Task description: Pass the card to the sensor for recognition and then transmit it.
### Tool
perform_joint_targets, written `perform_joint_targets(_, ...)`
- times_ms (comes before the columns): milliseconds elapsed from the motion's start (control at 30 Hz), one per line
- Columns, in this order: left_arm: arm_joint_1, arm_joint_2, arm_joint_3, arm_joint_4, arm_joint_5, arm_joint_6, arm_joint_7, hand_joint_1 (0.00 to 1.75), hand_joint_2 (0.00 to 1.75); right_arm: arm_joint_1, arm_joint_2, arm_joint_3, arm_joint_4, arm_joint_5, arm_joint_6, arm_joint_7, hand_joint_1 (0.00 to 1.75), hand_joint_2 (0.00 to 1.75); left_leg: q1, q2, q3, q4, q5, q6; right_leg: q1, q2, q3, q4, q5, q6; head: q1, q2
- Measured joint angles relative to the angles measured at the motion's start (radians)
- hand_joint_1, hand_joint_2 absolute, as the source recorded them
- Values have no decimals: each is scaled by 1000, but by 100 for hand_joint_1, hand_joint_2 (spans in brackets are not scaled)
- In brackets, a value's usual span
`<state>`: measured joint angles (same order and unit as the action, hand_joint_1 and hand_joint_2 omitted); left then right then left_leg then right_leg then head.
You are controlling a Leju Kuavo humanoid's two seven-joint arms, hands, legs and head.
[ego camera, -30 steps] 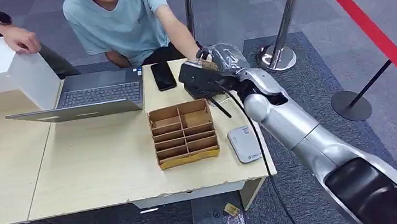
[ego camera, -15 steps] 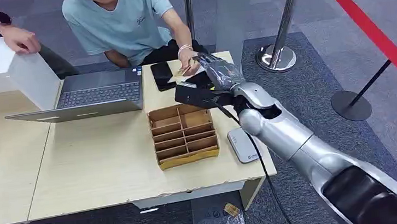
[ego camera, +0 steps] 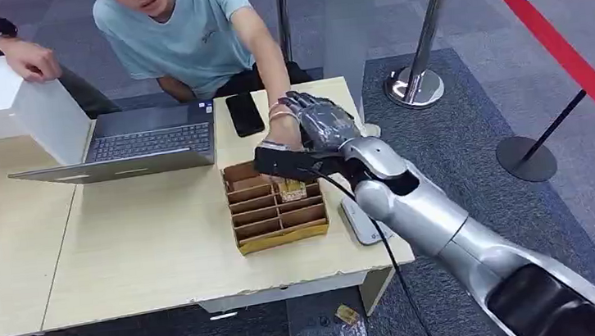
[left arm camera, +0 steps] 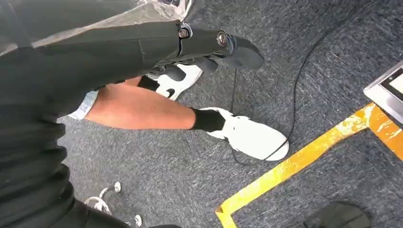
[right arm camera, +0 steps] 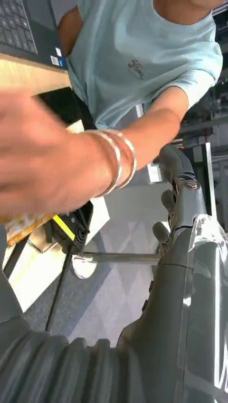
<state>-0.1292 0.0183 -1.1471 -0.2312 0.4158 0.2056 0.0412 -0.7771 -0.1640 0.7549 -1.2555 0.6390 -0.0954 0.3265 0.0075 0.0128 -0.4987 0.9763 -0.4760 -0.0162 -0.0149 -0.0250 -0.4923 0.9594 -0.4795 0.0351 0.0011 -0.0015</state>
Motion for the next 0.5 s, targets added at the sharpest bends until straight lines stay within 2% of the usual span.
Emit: perform_joint_targets(500, 5, 0, 0, 0, 0, 3, 0, 0, 175, 61, -18, 0, -98, 30, -2, 9, 0, 175, 0, 0, 0, 0, 0, 0, 0, 0, 0, 0, 0, 0, 0, 0)
